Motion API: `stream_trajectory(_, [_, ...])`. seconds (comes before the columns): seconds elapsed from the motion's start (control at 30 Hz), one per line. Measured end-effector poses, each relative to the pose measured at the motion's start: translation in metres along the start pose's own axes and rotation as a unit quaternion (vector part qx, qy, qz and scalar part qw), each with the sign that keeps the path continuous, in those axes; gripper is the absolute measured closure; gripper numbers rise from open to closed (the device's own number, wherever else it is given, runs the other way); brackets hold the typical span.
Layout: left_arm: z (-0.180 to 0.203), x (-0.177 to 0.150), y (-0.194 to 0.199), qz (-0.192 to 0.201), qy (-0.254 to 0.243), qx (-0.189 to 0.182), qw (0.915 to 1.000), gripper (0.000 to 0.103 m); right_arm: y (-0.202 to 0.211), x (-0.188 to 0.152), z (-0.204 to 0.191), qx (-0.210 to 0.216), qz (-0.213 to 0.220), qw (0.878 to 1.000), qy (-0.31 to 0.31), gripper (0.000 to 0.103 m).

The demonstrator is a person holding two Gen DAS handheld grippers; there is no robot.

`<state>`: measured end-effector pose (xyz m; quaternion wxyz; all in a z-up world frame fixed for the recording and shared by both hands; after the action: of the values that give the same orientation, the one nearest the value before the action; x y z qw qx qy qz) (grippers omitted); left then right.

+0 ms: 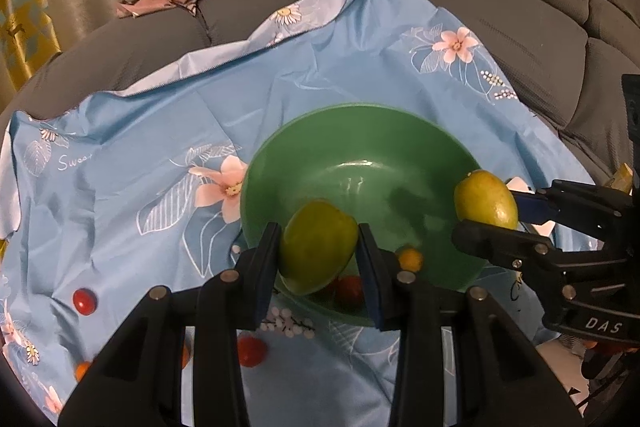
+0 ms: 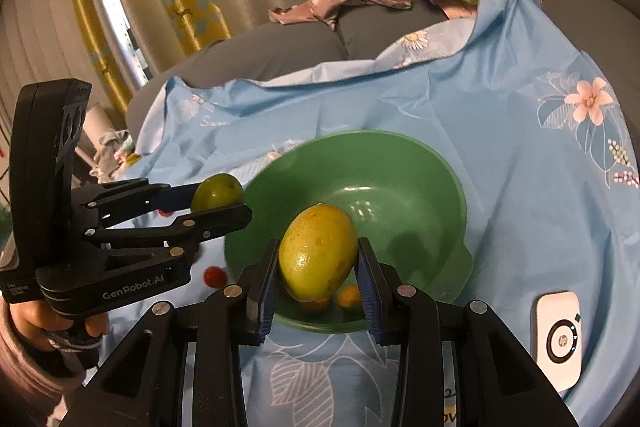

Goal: Organize fruits
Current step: 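Carry the green fruit and lemon over the green bowl and open both tools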

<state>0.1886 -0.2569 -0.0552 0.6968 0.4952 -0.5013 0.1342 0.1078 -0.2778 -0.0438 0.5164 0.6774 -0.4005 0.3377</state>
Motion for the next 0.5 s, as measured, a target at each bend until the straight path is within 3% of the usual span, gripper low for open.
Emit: stream_trajectory(0.5, [-0.004,-0.020,-0.027,-0.037,0.002,0.000,0.9993,0.065,-0.019,-0.015,0.010,-0.016,-0.031,0.999,0.004,0.065])
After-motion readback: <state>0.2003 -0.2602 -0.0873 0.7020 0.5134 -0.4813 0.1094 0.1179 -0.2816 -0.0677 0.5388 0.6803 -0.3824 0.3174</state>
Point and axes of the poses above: each gripper's, at about its wrist camera, not at the fingertips, and y roughly against the way its jaws point, z to its right, x to its top, the point moved 10 cm from there along -y, roughly the way its jaws point, and after that the axes turned 15 degrees about z, right-handed, at the moved point
